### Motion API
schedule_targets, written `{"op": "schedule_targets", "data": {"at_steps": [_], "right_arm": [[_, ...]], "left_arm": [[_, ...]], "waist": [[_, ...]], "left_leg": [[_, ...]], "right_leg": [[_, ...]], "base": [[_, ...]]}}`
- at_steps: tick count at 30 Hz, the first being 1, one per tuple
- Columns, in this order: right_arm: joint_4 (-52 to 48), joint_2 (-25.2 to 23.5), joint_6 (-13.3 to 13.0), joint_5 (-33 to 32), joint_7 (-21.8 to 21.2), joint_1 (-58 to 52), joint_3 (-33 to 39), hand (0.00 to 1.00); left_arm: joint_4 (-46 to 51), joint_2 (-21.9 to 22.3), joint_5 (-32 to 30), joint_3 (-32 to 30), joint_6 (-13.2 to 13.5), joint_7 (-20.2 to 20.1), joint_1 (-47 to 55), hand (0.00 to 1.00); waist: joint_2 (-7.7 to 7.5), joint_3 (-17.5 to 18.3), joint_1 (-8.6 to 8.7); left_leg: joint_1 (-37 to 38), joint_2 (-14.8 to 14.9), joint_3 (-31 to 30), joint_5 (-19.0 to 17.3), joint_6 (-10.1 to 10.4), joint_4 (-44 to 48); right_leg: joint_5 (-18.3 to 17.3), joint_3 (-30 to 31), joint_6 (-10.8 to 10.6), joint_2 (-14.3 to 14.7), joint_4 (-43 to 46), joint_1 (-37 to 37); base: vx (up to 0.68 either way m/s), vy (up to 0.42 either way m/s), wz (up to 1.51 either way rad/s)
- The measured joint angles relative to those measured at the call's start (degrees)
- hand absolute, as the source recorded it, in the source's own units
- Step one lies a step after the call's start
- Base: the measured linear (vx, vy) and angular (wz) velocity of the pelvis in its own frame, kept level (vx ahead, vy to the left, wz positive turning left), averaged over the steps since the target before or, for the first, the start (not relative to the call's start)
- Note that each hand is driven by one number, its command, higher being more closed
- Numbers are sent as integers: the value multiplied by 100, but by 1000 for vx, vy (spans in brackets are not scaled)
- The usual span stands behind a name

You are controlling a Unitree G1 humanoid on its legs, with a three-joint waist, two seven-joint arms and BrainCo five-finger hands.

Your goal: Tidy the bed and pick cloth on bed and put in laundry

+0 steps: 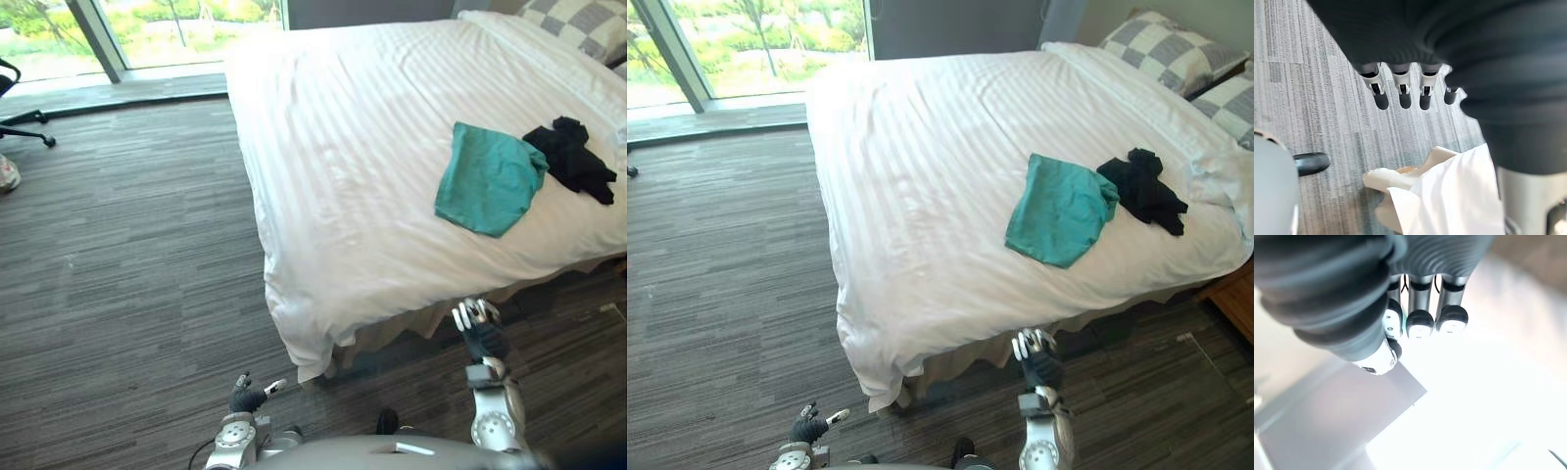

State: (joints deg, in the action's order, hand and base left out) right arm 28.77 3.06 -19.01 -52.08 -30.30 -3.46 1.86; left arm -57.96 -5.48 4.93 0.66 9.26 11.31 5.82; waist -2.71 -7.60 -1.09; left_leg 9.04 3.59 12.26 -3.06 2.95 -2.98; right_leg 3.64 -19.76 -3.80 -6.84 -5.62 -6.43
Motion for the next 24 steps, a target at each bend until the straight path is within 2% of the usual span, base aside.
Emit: {"op": "schedule_targets", "data": {"at_steps": [2, 3, 4, 5, 6, 8, 9, 10, 12, 13, 15, 16, 18, 20, 22, 24], "right_arm": [[-104, 26, 187, 183, 82, 427, -688, 100], [-106, 21, 199, 188, 123, 531, -825, 100], [-138, 2, 222, 231, 256, 818, -1108, 100], [-305, -45, 294, 339, 584, 1498, -1446, 100], [-313, -63, 310, 355, 646, 1751, -1490, 100], [-241, -95, 422, 389, 1060, 3484, -1481, 100], [-198, -94, 428, 384, 1113, 3789, -1453, 100], [62, -85, 431, 341, 1275, 4651, -1278, 100], [376, -84, 404, 244, 1445, 5226, -1063, 100], [439, -80, 351, 120, 1524, 5406, -967, 100], [527, -72, 137, -206, 1739, 5515, -796, 100], [655, -85, -104, -421, 1936, 5521, -654, 100], [333, -115, -365, -492, 1956, 5522, -684, 100], [125, -248, -498, -498, 2046, 5471, -676, 100], [-404, -271, -632, -494, 2081, 5231, -646, 100], [-900, -231, -654, -488, 2013, 4927, -509, 100]], "left_arm": [[99, -56, 1, 253, 16, 36, 13, 0], [108, -69, 2, 313, 16, 39, 5, 0], [109, -105, 2, 450, 12, 37, -35, 0], [59, -179, 27, 713, -10, -3, -305, 0], [15, -194, 27, 793, -38, -12, -443, 0], [-9, -194, 201, 836, -172, -149, -1192, 0], [-7, -189, 290, 835, -198, -170, -1325, 0], [-21, -167, 521, 836, -299, -221, -1735, 0], [-87, -140, 712, 836, -373, -220, -2051, 0], [-185, -112, 774, 830, -386, -209, -2294, 0], [-306, 38, 803, 813, -415, -58, -2751, 0], [-316, 196, 853, 739, -464, 126, -2925, 0], [-275, 507, 1000, 270, -516, 290, -3007, 0], [-233, 704, 1021, -112, -596, 367, -3001, 0], [-58, 918, 1033, -390, -760, 544, -3007, 0], [42, 955, 1105, -565, -875, 574, -3062, 0]], "waist": [[38, -41, -21], [56, -54, -23], [76, -77, -32], [134, -319, -115], [154, -435, -144], [231, -1179, -220], [247, -1308, -242], [289, -1564, -303], [303, -1658, -384], [315, -1762, -446], [390, -1967, -457], [444, -2037, -459], [504, -2113, -431], [500, -2124, -426], [562, -2155, -253], [556, -2162, -143]], "left_leg": [[-53, -51, -81, 49, -51, 0], [-97, -62, -87, 56, -62, 3], [-200, -88, -100, 71, -83, 15], [-396, -120, -116, 67, -73, 71], [-470, -126, -122, 64, -71, 122], [-1172, -177, -177, 96, -115, 459], [-1313, -188, -180, 137, -111, 520], [-1814, -219, -200, 296, -192, 618], [-2409, -247, -241, 390, -254, 757], [-2662, -255, -274, 390, -262, 881], [-3256, -254, -347, 376, -277, 1316], [-3638, -256, -336, 337, -305, 1566], [-3819, -248, -210, 243, -321, 1705], [-3858, -247, -18, 122, -382, 1746], [-4095, -198, 177, -4, -398, 1955], [-4283, -123, 294, -68, -367, 2047]], "right_leg": [[22, -15, -29, -37, 14, 27], [28, -16, -32, -41, 15, 46], [37, -17, -40, -57, 16, 130], [57, -14, -57, -142, 87, 325], [55, -11, -57, -160, 146, 402], [50, 5, -32, -298, 618, 1158], [57, 9, -20, -324, 687, 1312], [169, 13, 88, -376, 832, 1814], [257, -8, 120, -413, 882, 2342], [280, 1, 132, -434, 947, 2564], [270, 16, 146, -520, 1186, 3012], [267, 154, 149, -563, 1387, 3383], [221, 340, 158, -618, 1659, 3715], [90, 507, 141, -653, 1860, 3932], [39, 680, 164, -661, 2063, 4267], [52, 799, 184, -596, 2039, 4474]], "base": [[-50, 15, 17], [-68, 14, 6], [-106, 30, 5], [-117, 37, 5], [-180, 39, 11], [-195, 33, 15], [-218, 60, 20], [-150, 41, 20], [-81, 19, 23], [-34, 9, 28], [-19, 19, 26], [-19, 30, 8], [-36, 44, -18], [-47, 24, -39], [-71, 5, -39], [-61, -14, -32]]}}
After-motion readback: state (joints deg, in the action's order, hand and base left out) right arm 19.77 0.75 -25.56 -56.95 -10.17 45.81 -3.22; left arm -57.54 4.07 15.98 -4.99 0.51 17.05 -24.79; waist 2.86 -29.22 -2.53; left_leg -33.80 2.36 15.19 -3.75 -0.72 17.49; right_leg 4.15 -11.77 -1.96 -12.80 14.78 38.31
